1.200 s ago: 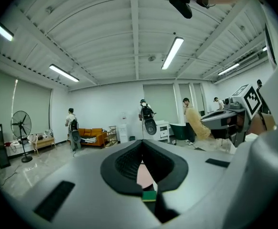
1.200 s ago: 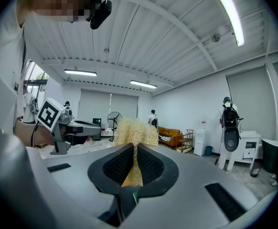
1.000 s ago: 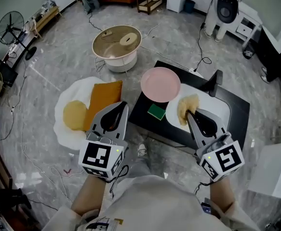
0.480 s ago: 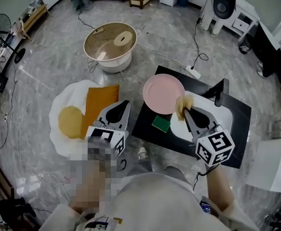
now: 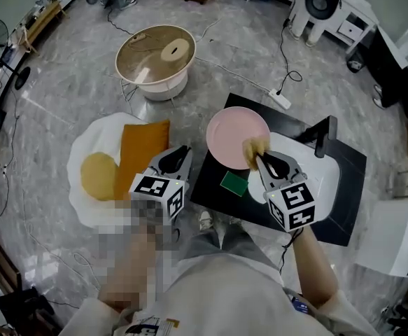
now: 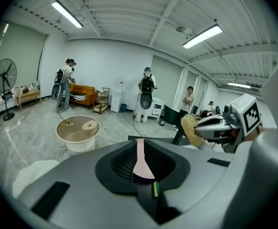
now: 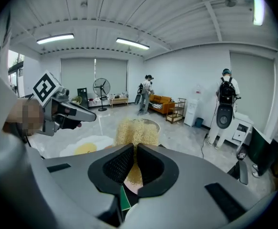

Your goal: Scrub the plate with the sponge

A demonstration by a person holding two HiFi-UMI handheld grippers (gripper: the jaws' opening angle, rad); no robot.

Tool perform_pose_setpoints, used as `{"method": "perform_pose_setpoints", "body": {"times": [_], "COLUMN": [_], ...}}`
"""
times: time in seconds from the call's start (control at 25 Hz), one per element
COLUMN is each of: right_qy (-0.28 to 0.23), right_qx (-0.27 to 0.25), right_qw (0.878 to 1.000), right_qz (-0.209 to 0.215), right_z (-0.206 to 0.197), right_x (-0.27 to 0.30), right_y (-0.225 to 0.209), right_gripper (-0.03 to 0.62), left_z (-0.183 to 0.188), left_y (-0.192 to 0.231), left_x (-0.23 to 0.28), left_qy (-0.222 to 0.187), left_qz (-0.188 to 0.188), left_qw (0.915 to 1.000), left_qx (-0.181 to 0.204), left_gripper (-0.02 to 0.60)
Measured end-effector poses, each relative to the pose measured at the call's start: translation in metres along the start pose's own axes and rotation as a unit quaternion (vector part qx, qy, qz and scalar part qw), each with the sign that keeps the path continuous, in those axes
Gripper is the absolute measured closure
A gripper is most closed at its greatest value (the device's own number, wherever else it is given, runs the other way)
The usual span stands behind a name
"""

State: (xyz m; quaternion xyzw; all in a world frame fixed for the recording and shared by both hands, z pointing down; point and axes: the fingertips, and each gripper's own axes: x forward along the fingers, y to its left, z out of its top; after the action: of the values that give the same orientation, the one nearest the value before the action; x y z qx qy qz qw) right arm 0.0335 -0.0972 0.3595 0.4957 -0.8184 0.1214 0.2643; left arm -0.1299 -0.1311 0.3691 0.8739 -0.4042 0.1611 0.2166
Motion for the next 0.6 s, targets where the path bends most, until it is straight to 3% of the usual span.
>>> {"method": "perform_pose_setpoints", "body": {"times": [0.12,0.32,0.6], "right_qy": [0.018,0.036,0.075], "right_qx": [0.006,0.052,0.062], "right_qw": [1.000,0.996,0.990], "right_qz": [0.023,0.070,0.104], "right_z": [-0.012,-0.033,-0.066], "right_x": [0.017,0.045,0.089], "right_y": [0.000,-0.008,-0.017], "right_gripper": [0.548,0.548,0.548], "left_z": [-0.007,-0.027,-0.070], "left_y": [-0.002,-0.004,0.004], "left_x": [0.015,0.047,0.093], "left_qy": [0.015,0.050,0.107], "left_qz": [-0.006,-0.007,-0.015], "left_qw": [0.9998,0.9987,0.9927], "left_qx": [-0.013,-0.009,-0.054], "left_gripper": [0.484,0.456,0.443]}}
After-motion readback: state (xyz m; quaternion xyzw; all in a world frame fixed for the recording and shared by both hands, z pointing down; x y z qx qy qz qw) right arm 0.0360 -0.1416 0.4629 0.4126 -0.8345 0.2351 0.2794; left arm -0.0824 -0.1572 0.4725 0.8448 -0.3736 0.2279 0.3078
